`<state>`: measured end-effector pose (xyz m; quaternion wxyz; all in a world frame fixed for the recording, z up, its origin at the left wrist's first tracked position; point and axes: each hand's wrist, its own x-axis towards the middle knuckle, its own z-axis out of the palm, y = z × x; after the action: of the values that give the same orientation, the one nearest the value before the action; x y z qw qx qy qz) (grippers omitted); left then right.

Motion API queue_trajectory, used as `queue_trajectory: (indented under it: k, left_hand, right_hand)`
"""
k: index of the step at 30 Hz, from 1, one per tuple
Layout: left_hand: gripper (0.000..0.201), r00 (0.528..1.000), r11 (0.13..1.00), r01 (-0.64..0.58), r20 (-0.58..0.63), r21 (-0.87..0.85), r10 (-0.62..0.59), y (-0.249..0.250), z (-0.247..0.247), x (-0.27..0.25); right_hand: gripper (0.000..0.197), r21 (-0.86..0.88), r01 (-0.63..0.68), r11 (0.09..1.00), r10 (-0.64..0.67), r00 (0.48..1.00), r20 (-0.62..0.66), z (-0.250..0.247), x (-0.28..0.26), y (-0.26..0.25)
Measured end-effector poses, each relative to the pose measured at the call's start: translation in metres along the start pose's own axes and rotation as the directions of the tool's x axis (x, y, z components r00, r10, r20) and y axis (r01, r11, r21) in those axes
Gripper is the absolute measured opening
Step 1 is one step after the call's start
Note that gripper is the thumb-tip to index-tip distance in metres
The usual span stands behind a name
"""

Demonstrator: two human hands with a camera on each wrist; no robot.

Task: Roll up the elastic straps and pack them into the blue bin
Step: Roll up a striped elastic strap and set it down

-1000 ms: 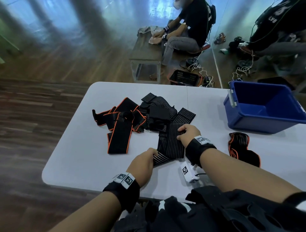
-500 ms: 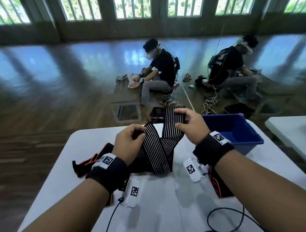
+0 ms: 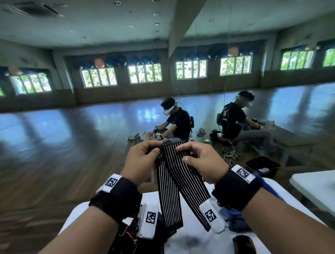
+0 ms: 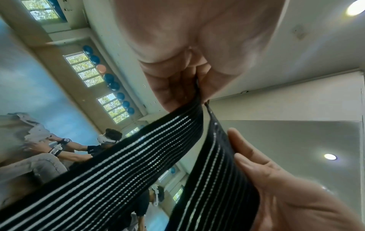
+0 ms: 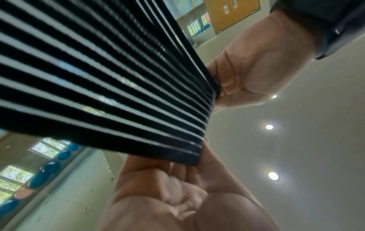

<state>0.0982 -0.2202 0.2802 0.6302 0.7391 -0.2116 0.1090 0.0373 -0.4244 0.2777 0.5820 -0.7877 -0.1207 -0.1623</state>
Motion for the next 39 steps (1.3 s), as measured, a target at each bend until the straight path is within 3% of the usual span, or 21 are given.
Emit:
queue_trajectory:
  k: [7,14,18,22,32,36,39]
  left_hand:
    - [0.016,1.000,0.996,0.018,0.005,-0.082,-0.017,0.014,0.015,-0.010]
    - [0.014,1.000,1.000,-0.016,0.011,-0.027,0.016,0.013,0.018,-0.008]
    - [0.016,1.000,0.998,-0.005,0.031,-0.065,0.007,0.016,0.021,-0.010]
    - [0.015,0.998,0.994,0.000,0.060,-0.111,0.006,0.019,0.024,-0.013]
    - [0.026,0.999,0.993,-0.049,0.000,-0.103,0.050,0.018,0.032,-0.014]
    - [0.014,0.994,0.978,-0.105,-0.035,-0.182,0.101,0.015,0.038,-0.024]
    - [0.018,0.993,0.971,-0.116,-0.035,-0.210,0.111,0.010,0.045,-0.034]
  right_hand:
    - [0.032,-0.078,0.015,0.997,-0.012,0.999,0.045,0.004,-0.005,-0.003]
    - [0.029,-0.096,0.029,0.995,-0.023,0.997,0.071,0.003,-0.005,-0.009]
    - [0.025,-0.142,0.085,0.986,-0.088,0.996,-0.016,0.002,-0.005,-0.009]
    - [0.022,-0.107,0.053,0.993,-0.066,0.989,-0.131,0.002,-0.005,0.000]
    - [0.027,-0.071,0.130,0.989,-0.139,0.977,-0.161,0.010,-0.011,-0.002]
    - [0.025,0.000,0.119,0.993,-0.114,0.958,-0.264,0.014,-0.011,0.001]
    - [0.026,0.018,0.102,0.995,-0.090,0.940,-0.329,0.015,-0.012,0.003]
